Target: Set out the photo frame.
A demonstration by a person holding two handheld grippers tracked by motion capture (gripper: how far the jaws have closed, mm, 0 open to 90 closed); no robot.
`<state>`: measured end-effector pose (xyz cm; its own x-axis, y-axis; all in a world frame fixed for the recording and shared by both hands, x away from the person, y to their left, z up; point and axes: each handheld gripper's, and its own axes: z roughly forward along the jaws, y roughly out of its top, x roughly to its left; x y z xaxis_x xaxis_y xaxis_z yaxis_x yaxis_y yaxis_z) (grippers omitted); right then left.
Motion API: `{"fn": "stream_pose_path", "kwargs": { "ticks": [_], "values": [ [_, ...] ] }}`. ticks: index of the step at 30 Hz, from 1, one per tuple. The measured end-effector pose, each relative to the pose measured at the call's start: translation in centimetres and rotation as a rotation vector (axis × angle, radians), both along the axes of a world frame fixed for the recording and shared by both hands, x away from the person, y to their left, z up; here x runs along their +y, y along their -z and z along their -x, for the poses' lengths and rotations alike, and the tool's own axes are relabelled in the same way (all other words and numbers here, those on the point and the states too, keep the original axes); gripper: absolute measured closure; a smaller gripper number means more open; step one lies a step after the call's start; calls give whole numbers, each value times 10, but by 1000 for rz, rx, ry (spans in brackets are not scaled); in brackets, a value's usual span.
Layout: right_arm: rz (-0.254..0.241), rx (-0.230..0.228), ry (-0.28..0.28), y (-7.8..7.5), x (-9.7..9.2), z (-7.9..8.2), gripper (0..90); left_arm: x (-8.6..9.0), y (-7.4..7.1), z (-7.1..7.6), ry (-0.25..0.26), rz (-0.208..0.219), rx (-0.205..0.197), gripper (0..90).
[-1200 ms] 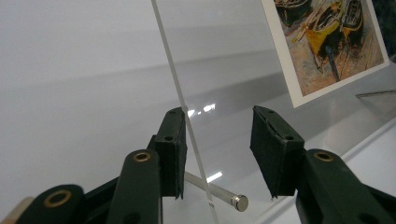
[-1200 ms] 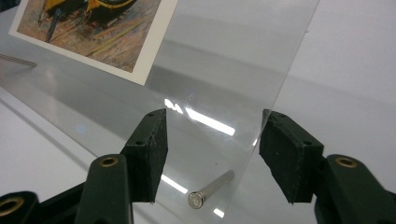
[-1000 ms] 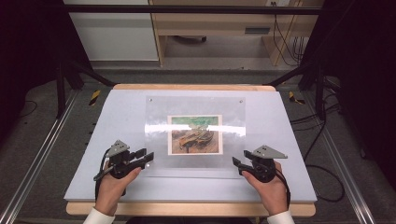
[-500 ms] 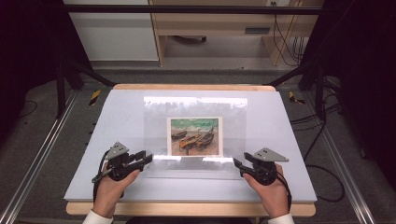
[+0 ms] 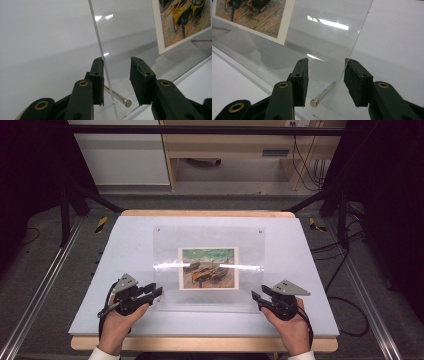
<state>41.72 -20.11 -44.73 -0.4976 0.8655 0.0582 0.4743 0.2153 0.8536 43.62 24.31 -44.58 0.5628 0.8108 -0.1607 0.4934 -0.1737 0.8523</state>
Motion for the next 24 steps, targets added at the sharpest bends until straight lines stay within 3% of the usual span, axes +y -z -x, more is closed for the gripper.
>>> {"fn": "stream_pose_path", "kwargs": {
  "ticks": [24],
  "values": [
    [9,4,5,1,-1,8,613,0,-1,7,9,-39,2,682]
  ]
}}
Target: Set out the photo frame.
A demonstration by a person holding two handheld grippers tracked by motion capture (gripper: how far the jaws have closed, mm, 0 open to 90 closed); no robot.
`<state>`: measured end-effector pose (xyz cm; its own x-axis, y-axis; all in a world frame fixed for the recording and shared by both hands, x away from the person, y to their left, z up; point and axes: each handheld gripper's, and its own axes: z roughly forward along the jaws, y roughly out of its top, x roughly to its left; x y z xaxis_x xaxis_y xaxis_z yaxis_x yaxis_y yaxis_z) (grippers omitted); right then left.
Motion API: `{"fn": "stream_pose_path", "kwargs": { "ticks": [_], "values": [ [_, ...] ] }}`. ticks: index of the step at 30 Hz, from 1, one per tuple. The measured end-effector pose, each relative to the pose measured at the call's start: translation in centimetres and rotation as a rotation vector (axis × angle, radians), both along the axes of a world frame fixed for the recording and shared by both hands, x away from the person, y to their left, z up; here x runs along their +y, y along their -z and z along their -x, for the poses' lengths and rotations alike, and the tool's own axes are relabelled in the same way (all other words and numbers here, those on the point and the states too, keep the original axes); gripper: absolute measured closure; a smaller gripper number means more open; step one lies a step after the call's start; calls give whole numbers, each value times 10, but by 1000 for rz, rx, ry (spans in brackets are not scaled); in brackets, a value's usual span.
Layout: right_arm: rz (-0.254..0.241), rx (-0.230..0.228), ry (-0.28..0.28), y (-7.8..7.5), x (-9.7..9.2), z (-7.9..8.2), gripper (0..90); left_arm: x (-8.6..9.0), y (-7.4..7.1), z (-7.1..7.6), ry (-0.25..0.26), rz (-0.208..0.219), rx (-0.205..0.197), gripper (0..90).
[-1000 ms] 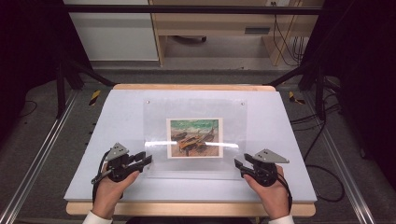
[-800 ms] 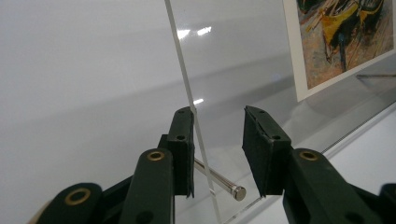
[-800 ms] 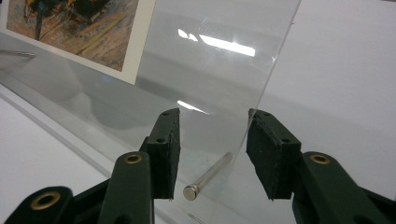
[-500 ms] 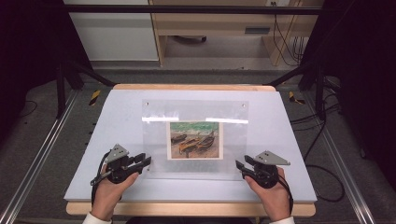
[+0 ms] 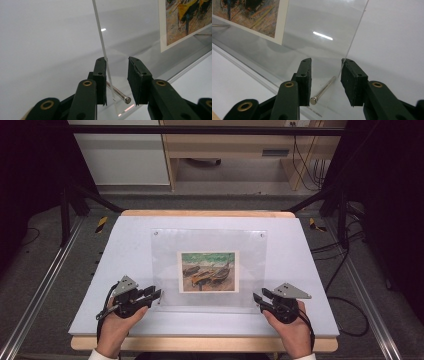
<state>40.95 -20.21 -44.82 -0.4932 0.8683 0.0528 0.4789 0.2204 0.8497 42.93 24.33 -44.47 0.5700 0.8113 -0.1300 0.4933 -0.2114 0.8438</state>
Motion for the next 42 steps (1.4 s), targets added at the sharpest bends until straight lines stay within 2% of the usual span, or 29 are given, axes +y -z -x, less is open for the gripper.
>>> {"fn": "stream_pose_path", "kwargs": {
  "ticks": [4,5,42],
  "values": [
    [2,0,2,1,0,1,624,1,0,1,3,-17,-10,689],
    [1,1,1,1,0,2,627,-1,0,3,6,3,17,690],
    [8,3,0,3,-2,8,672,-1,0,9,19,-27,13,707]
  ]
}}
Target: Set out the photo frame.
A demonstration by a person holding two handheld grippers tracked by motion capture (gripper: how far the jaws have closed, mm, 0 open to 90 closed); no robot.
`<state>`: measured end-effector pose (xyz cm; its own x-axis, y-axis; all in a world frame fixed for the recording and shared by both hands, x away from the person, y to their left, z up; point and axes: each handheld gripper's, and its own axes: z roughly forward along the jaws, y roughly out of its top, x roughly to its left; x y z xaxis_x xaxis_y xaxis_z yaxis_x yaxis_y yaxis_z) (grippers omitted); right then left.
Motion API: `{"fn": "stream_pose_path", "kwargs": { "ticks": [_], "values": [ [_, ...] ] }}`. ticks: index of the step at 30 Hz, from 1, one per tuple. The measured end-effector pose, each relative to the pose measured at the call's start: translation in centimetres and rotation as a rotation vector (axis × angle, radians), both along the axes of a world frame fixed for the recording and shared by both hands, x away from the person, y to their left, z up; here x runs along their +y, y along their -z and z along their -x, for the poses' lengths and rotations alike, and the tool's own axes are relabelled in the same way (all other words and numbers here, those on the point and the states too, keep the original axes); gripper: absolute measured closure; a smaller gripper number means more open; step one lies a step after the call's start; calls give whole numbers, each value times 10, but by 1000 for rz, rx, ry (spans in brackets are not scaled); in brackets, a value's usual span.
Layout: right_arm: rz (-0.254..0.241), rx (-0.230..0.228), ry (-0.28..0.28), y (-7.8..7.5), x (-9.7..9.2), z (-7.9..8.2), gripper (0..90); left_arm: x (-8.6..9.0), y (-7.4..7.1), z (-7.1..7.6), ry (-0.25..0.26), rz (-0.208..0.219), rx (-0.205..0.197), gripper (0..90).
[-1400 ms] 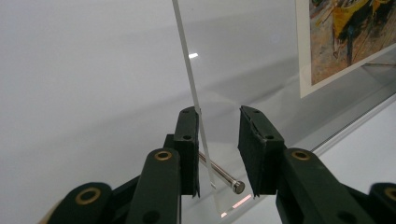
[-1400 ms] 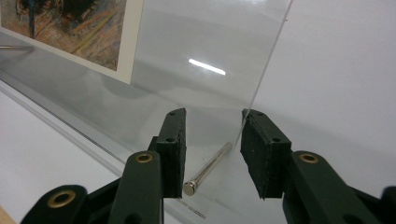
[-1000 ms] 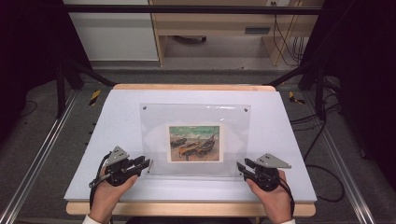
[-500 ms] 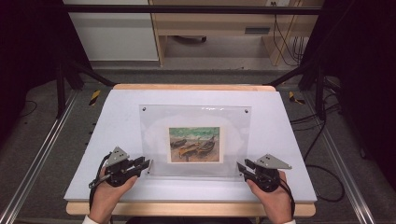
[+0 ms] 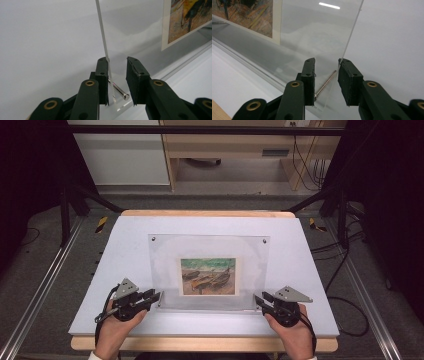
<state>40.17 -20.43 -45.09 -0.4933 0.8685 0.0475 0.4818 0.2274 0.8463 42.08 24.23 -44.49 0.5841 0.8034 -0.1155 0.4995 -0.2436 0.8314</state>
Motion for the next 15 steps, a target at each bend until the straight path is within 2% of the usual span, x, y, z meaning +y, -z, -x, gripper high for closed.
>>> {"fn": "stream_pose_path", "kwargs": {
  "ticks": [15],
  "values": [
    [4,6,-2,1,-1,3,680,0,0,3,9,-12,2,712]
  ]
}}
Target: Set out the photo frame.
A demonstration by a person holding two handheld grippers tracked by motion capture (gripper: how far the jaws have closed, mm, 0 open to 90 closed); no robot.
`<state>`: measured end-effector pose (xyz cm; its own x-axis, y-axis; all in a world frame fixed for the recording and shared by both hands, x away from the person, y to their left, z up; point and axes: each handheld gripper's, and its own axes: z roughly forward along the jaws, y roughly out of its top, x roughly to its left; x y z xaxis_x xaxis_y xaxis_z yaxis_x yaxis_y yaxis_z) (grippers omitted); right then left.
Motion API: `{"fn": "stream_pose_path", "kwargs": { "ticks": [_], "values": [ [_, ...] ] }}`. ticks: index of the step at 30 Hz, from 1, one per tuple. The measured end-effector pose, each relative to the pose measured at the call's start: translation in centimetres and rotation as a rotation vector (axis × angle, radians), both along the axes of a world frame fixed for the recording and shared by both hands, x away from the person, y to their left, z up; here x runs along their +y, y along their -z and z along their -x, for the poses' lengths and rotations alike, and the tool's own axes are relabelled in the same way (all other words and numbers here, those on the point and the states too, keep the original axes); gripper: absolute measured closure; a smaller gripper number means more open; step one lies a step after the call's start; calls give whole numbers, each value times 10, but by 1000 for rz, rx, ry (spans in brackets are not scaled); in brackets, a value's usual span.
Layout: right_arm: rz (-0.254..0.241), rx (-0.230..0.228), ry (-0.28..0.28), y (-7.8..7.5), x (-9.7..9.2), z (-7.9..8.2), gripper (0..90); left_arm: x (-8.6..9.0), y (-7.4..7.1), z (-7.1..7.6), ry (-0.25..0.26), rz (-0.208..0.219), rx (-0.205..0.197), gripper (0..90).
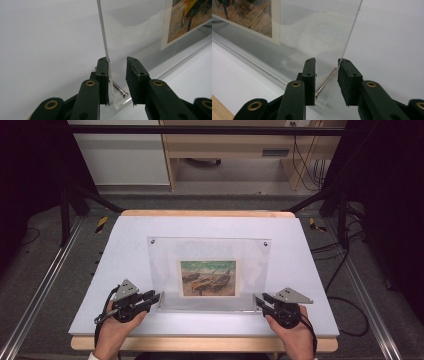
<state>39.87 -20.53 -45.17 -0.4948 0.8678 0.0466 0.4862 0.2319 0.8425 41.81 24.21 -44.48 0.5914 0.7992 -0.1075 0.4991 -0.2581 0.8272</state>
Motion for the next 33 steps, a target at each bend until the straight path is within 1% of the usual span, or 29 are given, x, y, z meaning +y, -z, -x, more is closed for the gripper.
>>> {"fn": "stream_pose_path", "kwargs": {
  "ticks": [10,17,22,24,33],
  "values": [
    [-4,6,4,0,1,2,682,0,0,1,-1,-3,3,712],
    [0,7,6,0,1,3,685,-1,0,1,0,-8,4,711],
    [14,-1,1,1,1,4,687,-1,1,2,0,-14,4,711],
    [10,6,6,1,2,5,687,-1,1,3,2,-17,4,711],
    [13,6,8,1,2,6,689,-1,1,4,3,-25,4,712]
  ]
}}
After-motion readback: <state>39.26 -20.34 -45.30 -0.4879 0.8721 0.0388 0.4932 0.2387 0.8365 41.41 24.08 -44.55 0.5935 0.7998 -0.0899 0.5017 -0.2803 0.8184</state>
